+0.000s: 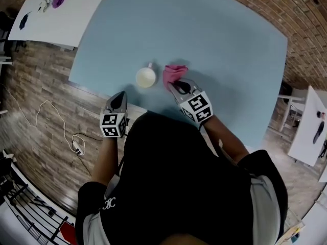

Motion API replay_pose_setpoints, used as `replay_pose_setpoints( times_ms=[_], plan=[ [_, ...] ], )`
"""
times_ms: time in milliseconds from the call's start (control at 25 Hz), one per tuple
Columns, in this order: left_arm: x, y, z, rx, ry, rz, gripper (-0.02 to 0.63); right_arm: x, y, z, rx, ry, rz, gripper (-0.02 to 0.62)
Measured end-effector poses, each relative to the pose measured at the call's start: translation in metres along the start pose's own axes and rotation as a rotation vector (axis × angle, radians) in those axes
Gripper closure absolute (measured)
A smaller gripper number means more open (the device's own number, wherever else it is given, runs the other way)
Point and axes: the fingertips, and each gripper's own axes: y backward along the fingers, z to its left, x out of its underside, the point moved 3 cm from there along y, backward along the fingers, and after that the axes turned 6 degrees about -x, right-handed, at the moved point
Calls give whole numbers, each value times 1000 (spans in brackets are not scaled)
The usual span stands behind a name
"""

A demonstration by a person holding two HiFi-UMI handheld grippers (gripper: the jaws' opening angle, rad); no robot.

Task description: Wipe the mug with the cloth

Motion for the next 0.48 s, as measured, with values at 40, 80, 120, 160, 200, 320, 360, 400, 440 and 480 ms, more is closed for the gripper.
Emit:
replay_pose_setpoints(
  times_ms=[40, 80, 120, 160, 200, 320, 360, 400, 440, 480],
  plan=[
    [-1, -1, -1, -2, -2, 4, 600, 1, 0, 0, -2, -1, 0, 554],
    [-2, -2, -3, -1, -5, 7, 600, 2, 1, 1, -2, -2, 1, 554],
    [-4, -3, -4, 1, -8, 7, 600, 3, 2, 1, 0, -5, 5, 554],
    [-6, -3, -4, 4, -11, 3, 600, 5, 2, 1, 2, -8, 11, 554],
    [-10, -3, -3, 6, -16, -4, 600, 7, 3, 1, 7, -11, 14, 554],
    [-18, -4, 2, 11, -51, -18, 600, 11, 5, -2, 38, -15, 10, 554],
    [-19, -6, 6, 11, -60, -17, 600, 13, 6, -3, 52, -19, 12, 554],
    [-20, -8, 12, 10, -64, -16, 600, 15, 6, -4, 65, -24, 14, 554],
    [-21, -11, 17, 9, -63, -15, 600, 15, 6, -3, 77, -28, 13, 554],
    [-24, -14, 22, 11, -63, -17, 600, 15, 6, -2, 86, -30, 10, 554]
  ],
)
